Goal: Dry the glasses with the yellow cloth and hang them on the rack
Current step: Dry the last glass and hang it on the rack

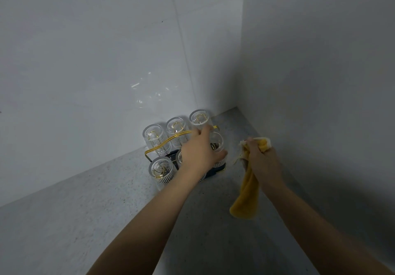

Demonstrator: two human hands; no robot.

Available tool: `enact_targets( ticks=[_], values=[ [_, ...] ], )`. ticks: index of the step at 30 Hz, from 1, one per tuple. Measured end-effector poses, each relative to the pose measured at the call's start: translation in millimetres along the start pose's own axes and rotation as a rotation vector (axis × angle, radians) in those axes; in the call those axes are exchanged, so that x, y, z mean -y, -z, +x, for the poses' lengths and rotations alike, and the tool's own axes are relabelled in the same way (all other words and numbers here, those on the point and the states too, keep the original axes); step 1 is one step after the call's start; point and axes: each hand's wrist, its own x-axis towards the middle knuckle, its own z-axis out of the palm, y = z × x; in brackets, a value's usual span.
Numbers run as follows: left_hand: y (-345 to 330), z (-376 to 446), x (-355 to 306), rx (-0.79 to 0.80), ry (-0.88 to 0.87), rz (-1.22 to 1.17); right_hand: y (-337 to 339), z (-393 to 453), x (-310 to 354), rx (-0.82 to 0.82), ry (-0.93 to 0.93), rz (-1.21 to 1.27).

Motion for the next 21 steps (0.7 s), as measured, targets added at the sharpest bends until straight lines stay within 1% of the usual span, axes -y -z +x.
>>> enact_targets(
  ticks=[10,21],
  values=[
    [-28.8,9.5,3.3,-0.015,0.028,0.056,-6.1,12.3,-5.0,0.017,-0.046,0.013],
    [-40.0,14.9,7.0,0.006,0.040,0.082,-12.7,35.1,-7.2,0.115,0.030,-0.114]
  ],
)
